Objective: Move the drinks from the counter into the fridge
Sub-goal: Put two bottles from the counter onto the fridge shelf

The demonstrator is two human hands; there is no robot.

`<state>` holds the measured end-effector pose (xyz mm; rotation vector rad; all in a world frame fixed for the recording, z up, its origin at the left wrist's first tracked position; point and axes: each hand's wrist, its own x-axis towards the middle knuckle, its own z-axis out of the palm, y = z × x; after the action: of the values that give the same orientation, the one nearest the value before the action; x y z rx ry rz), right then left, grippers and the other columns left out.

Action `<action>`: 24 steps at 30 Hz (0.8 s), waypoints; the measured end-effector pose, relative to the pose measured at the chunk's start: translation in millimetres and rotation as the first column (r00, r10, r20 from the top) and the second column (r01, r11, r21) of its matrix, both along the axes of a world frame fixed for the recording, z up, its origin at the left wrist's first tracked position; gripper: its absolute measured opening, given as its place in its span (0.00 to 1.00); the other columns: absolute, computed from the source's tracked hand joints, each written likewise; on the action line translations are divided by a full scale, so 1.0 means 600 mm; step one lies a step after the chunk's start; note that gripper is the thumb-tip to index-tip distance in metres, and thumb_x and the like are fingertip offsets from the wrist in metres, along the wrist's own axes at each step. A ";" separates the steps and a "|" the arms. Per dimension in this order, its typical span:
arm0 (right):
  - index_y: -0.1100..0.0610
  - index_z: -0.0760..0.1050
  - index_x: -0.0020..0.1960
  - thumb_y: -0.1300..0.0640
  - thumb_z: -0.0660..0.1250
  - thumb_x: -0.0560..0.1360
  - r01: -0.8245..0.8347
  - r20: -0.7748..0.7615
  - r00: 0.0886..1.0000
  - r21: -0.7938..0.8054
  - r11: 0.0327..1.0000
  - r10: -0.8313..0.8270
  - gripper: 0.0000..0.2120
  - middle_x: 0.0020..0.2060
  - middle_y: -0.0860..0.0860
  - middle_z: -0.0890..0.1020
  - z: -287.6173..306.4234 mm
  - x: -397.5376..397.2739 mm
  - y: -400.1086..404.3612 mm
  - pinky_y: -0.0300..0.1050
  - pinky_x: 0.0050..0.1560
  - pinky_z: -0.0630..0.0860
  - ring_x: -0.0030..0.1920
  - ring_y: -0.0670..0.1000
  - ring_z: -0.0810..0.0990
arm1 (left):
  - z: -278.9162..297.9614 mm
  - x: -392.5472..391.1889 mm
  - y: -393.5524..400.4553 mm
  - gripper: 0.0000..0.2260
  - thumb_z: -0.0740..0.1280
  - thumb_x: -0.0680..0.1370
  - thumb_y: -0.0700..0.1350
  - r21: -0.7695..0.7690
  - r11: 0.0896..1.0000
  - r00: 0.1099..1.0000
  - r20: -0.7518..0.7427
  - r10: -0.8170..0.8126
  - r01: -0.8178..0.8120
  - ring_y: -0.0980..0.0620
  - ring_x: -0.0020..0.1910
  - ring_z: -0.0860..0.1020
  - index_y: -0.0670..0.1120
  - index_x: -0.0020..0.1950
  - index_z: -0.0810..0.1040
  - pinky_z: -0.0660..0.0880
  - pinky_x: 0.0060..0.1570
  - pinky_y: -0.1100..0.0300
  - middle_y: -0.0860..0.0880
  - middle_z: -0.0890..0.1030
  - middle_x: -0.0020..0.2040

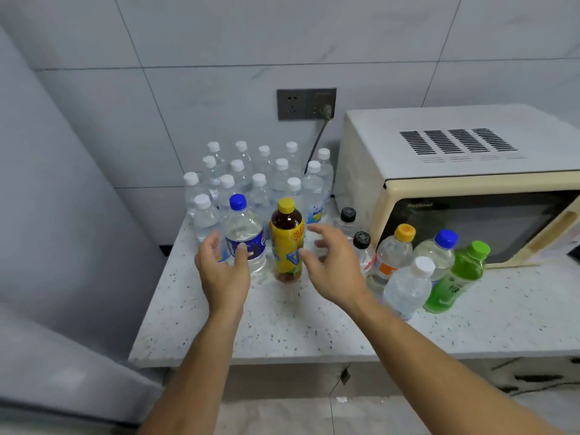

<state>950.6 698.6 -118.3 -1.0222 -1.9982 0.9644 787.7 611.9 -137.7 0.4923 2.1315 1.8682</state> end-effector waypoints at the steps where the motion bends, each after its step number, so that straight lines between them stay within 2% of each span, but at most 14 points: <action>1: 0.49 0.71 0.68 0.52 0.71 0.76 -0.015 -0.004 1.000 0.017 1.000 0.015 0.22 0.58 0.39 0.72 0.011 -0.018 0.015 0.40 0.57 0.74 0.57 0.42 0.74 | 0.007 -0.010 0.010 0.23 0.71 0.75 0.49 -0.001 1.000 1.000 -0.005 0.005 -0.005 0.63 0.59 0.71 0.58 0.68 0.69 0.67 0.46 0.73 0.56 0.71 0.68; 3: 0.50 0.70 0.70 0.52 0.71 0.75 -0.020 0.006 1.000 0.029 0.999 0.020 0.24 0.60 0.42 0.73 0.027 -0.054 0.044 0.42 0.62 0.70 0.61 0.45 0.72 | 0.020 -0.022 0.030 0.25 0.71 0.75 0.52 -0.010 1.000 0.999 -0.039 -0.009 0.008 0.62 0.62 0.69 0.60 0.70 0.67 0.68 0.51 0.70 0.57 0.68 0.71; 6: 0.52 0.67 0.72 0.49 0.71 0.76 -0.038 0.071 0.997 -0.056 0.998 0.042 0.28 0.68 0.51 0.73 0.036 -0.097 0.079 0.38 0.62 0.63 0.67 0.50 0.71 | 0.027 -0.029 0.059 0.28 0.70 0.75 0.56 -0.062 0.996 0.987 -0.146 -0.074 0.065 0.60 0.66 0.66 0.61 0.73 0.64 0.69 0.60 0.59 0.56 0.64 0.74; 7: 0.52 0.69 0.70 0.49 0.71 0.76 -0.053 0.084 0.995 -0.075 0.996 0.059 0.26 0.66 0.52 0.74 0.034 -0.107 0.087 0.39 0.61 0.66 0.66 0.52 0.73 | 0.026 -0.032 0.069 0.28 0.69 0.76 0.56 -0.088 0.992 0.982 -0.160 -0.101 0.088 0.58 0.68 0.66 0.60 0.74 0.63 0.68 0.62 0.56 0.55 0.63 0.74; 9: 0.53 0.73 0.61 0.50 0.71 0.75 -0.082 0.070 0.994 -0.090 0.993 0.088 0.17 0.56 0.52 0.79 0.028 -0.120 0.095 0.45 0.56 0.74 0.55 0.53 0.77 | 0.023 -0.037 0.088 0.28 0.67 0.76 0.57 -0.132 0.984 0.980 -0.139 -0.139 0.121 0.52 0.71 0.66 0.58 0.74 0.63 0.69 0.66 0.50 0.53 0.64 0.74; 11: 0.54 0.74 0.54 0.51 0.71 0.76 -0.073 0.041 0.996 -0.103 0.992 0.078 0.11 0.48 0.51 0.79 0.021 -0.125 0.097 0.47 0.49 0.75 0.48 0.52 0.78 | 0.020 -0.040 0.102 0.26 0.67 0.76 0.59 -0.157 0.980 0.983 -0.113 -0.142 0.123 0.49 0.70 0.68 0.55 0.72 0.67 0.70 0.66 0.45 0.53 0.66 0.71; 14: 0.54 0.74 0.50 0.52 0.69 0.77 -0.060 -0.009 0.998 -0.111 0.992 0.059 0.07 0.42 0.51 0.79 0.014 -0.119 0.097 0.46 0.45 0.73 0.44 0.52 0.77 | 0.019 -0.043 0.110 0.18 0.68 0.75 0.59 -0.130 0.989 0.989 -0.117 -0.088 0.073 0.50 0.65 0.72 0.57 0.63 0.72 0.71 0.60 0.52 0.56 0.71 0.64; 17: 0.55 0.74 0.48 0.53 0.69 0.77 -0.081 -0.039 0.996 -0.097 0.992 0.078 0.06 0.42 0.52 0.79 0.011 -0.099 0.090 0.48 0.48 0.74 0.46 0.53 0.77 | 0.021 -0.031 0.100 0.15 0.69 0.76 0.57 -0.058 0.998 0.993 -0.110 -0.037 0.031 0.55 0.61 0.73 0.58 0.62 0.76 0.67 0.55 0.59 0.56 0.75 0.64; 19: 0.54 0.75 0.48 0.55 0.69 0.77 -0.105 -0.065 0.993 -0.069 0.992 0.101 0.04 0.43 0.50 0.79 0.006 -0.081 0.080 0.47 0.50 0.74 0.47 0.51 0.76 | 0.023 -0.016 0.085 0.08 0.70 0.76 0.53 0.006 0.999 0.993 -0.116 -0.037 0.038 0.60 0.57 0.75 0.64 0.53 0.77 0.68 0.54 0.62 0.59 0.78 0.59; 20: 0.53 0.75 0.49 0.55 0.69 0.76 -0.114 -0.076 0.991 -0.053 0.992 0.110 0.04 0.43 0.48 0.78 0.002 -0.072 0.075 0.46 0.49 0.73 0.48 0.50 0.76 | 0.024 -0.008 0.075 0.08 0.71 0.76 0.52 0.023 0.999 0.991 -0.125 -0.038 0.041 0.64 0.55 0.75 0.67 0.49 0.77 0.69 0.54 0.63 0.61 0.79 0.56; 22: 0.51 0.75 0.48 0.55 0.69 0.76 -0.106 -0.114 0.988 -0.042 0.993 0.101 0.04 0.43 0.45 0.78 -0.008 -0.055 0.065 0.42 0.49 0.71 0.48 0.48 0.75 | 0.023 0.001 0.052 0.11 0.71 0.75 0.51 0.036 0.999 0.993 -0.115 -0.018 0.022 0.66 0.54 0.76 0.70 0.46 0.77 0.73 0.55 0.62 0.62 0.80 0.52; 24: 0.47 0.74 0.46 0.54 0.69 0.75 -0.088 -0.159 0.984 -0.051 0.995 0.079 0.04 0.42 0.42 0.78 -0.016 -0.040 0.054 0.39 0.49 0.70 0.47 0.45 0.75 | 0.018 0.007 0.027 0.07 0.71 0.75 0.52 0.040 0.999 0.996 -0.089 0.008 -0.005 0.60 0.55 0.78 0.64 0.50 0.80 0.76 0.57 0.55 0.59 0.81 0.52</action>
<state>926.6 731.2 -128.1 -0.8697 -1.9050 1.1182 792.0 628.1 -126.7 0.5886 2.1575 1.9303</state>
